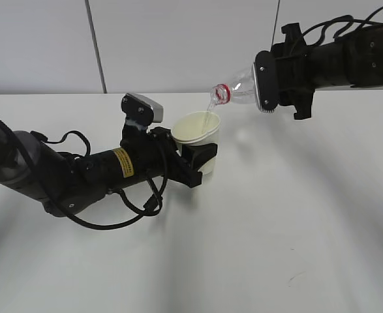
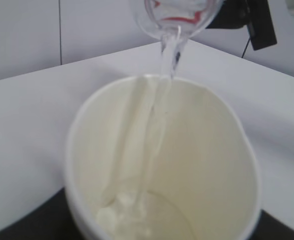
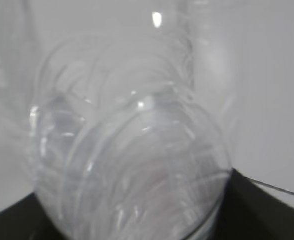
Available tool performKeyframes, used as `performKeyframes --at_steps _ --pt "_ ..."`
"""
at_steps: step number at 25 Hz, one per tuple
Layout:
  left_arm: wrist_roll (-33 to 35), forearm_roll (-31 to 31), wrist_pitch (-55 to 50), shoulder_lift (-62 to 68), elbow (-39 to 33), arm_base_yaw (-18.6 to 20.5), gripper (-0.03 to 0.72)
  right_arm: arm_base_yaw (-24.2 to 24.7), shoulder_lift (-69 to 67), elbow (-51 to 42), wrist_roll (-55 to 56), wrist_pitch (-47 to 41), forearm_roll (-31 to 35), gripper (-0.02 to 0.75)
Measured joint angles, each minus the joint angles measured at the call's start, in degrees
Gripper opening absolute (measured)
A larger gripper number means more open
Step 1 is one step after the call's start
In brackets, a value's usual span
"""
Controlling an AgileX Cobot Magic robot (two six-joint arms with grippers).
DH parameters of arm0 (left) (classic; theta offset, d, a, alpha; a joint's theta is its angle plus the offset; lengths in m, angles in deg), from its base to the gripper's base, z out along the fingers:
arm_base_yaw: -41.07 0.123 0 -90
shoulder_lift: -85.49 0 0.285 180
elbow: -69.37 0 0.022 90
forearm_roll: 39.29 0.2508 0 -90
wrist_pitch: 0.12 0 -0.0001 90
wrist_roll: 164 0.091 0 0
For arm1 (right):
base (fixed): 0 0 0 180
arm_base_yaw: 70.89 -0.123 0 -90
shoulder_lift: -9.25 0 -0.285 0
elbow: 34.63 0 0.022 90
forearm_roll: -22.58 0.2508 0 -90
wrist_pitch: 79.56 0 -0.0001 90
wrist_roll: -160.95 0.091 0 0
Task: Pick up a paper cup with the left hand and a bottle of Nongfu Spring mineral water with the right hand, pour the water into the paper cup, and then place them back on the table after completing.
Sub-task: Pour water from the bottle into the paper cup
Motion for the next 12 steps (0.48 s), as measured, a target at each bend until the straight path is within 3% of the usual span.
performKeyframes --at_steps 12 --pt "0.0 0.0 -0.2 0.0 0.0 0.0 0.387 0.0 0.0 0.0 0.0 0.0 -0.8 0.455"
